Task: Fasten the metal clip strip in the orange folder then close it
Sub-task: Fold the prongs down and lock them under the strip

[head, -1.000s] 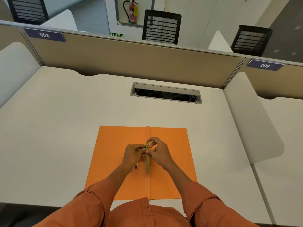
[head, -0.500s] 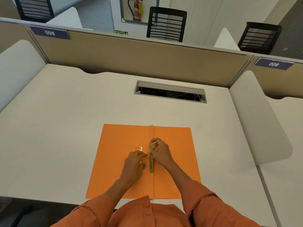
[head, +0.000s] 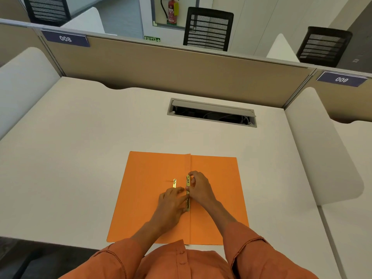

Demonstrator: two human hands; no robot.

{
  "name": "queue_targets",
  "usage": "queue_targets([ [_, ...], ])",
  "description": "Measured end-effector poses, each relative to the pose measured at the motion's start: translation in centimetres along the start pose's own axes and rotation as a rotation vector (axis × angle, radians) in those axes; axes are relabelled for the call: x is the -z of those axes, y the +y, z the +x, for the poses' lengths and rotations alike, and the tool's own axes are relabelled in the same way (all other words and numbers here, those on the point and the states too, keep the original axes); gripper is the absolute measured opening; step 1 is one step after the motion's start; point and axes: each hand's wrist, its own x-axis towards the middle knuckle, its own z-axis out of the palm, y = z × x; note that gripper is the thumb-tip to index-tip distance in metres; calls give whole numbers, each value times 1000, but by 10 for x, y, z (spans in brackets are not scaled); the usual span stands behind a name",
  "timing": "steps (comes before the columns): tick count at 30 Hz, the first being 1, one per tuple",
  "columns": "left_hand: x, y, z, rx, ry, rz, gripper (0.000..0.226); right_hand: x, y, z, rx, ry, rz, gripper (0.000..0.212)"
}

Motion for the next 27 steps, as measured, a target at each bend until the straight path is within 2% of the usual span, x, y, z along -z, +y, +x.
queue_targets([
  [8, -1, -1, -1, -81, 13, 45, 51, 0, 0, 2, 25, 13, 7, 53],
  [15, -3, -1, -2, -111, 13, 107, 52, 2, 1, 10, 97, 84, -65, 8],
  [21, -7, -1, -5, -105, 13, 122, 55, 11, 9, 21, 24, 101, -75, 12],
  [27, -5, 0, -4, -102, 6, 107, 53, 11, 1, 32, 45, 79, -199, 11],
])
